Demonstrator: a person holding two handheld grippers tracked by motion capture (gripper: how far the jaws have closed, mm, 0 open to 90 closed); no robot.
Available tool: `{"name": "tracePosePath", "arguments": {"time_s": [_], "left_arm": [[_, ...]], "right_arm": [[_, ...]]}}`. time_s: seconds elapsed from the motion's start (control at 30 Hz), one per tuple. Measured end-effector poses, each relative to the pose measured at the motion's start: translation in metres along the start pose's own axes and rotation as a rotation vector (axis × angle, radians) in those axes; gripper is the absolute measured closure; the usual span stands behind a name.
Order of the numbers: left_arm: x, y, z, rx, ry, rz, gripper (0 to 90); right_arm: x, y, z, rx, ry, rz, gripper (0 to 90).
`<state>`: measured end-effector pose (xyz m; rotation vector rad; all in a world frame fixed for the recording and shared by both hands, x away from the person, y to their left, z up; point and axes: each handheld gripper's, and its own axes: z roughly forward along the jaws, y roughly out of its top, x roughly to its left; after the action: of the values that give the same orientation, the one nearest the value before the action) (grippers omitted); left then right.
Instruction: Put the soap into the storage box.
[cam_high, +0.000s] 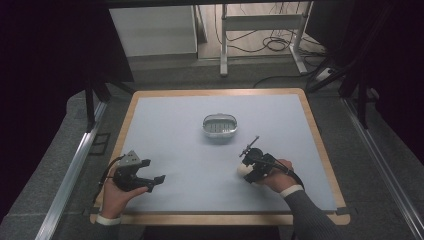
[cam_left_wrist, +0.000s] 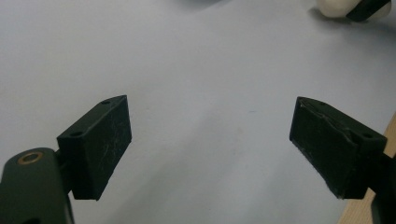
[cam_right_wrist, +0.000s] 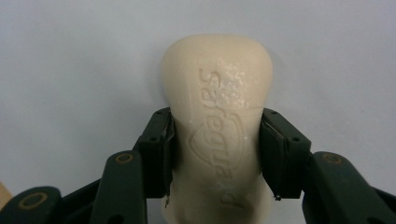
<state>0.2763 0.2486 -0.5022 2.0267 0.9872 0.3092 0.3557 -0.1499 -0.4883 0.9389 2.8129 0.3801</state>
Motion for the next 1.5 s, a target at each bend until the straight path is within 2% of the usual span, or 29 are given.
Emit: {"name": "tracePosePath", "arguments": {"time_s": [0.23, 0.53, 0.93, 1.27, 1.5], "left_arm": [[0.000, 0.000, 0.000, 0.002, -0.001, 0.000, 13.4], [0.000, 0.000, 0.001, 0.005, -0.003, 0.000, 13.3], [0.000, 0.000, 0.001, 0.012, -0.008, 0.003, 13.2], [0.000, 0.000, 0.001, 0.011, -0.005, 0.002, 13.2], [0.000, 0.000, -0.001, 0.003, -0.005, -0.003, 13.2]], "right_arm": [[-0.004, -0.001, -0.010, -0.030, -0.009, -0.001, 49.4], [-0.007, 0.001, -0.016, -0.040, 0.002, -0.005, 49.3], [-0.009, 0.004, -0.028, -0.062, -0.019, -0.017, 49.3], [-0.014, 0.011, -0.039, -0.085, -0.030, -0.013, 49.3], [-0.016, 0.020, -0.047, -0.099, -0.040, -0.028, 49.3]]}}
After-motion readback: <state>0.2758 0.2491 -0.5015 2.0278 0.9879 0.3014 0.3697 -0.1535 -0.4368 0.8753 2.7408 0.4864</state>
